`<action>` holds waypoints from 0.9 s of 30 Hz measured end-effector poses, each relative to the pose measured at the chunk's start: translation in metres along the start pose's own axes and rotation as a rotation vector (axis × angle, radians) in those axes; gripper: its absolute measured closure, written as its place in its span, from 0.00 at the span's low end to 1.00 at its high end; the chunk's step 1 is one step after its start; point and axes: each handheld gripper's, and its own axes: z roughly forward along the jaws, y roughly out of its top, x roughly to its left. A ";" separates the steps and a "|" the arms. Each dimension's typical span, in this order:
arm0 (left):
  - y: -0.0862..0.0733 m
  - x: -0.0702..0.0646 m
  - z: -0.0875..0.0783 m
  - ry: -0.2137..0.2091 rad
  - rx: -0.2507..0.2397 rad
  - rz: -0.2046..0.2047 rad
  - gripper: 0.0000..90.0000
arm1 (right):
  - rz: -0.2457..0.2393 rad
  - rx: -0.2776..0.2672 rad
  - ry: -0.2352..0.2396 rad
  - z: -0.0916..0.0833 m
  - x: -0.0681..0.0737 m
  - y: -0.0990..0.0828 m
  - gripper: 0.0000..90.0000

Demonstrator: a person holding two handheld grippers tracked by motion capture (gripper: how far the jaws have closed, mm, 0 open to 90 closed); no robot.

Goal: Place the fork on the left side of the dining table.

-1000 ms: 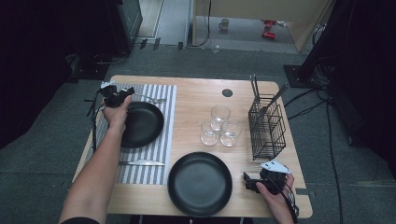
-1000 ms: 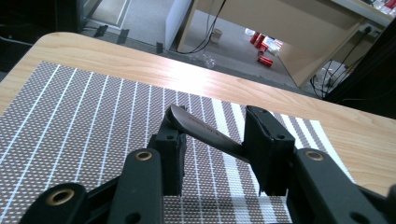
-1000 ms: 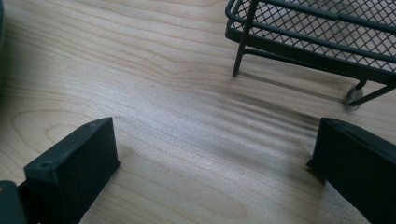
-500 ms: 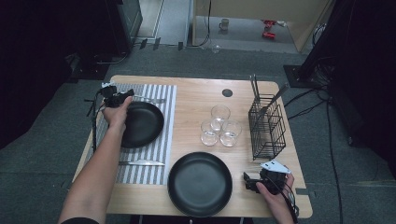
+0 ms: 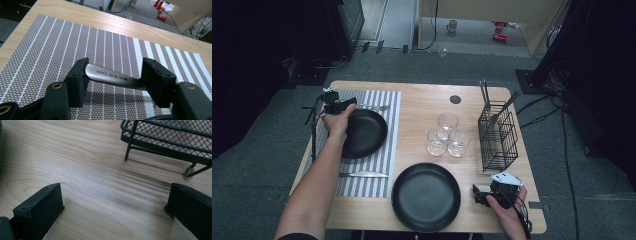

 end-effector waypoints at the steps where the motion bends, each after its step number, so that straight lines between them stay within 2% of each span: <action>1: 0.000 0.000 0.000 0.005 0.005 0.001 0.44 | 0.000 0.000 0.000 0.000 0.000 0.000 0.00; 8: 0.002 -0.003 0.002 0.040 0.052 0.049 0.38 | 0.000 0.000 0.000 0.000 0.000 0.000 0.00; 11: 0.002 -0.005 0.003 0.039 0.052 0.069 0.37 | 0.000 0.000 0.000 0.000 0.000 0.000 0.00; 15: 0.003 -0.005 0.004 0.049 0.053 0.067 0.34 | -0.001 -0.001 0.000 0.000 0.000 0.000 0.00; 18: 0.004 -0.007 0.004 0.048 0.044 0.088 0.34 | -0.002 -0.002 0.000 0.000 0.000 0.000 0.00; 27: 0.002 -0.006 0.001 0.039 0.040 0.075 0.35 | -0.001 -0.002 0.000 0.000 0.000 0.000 0.00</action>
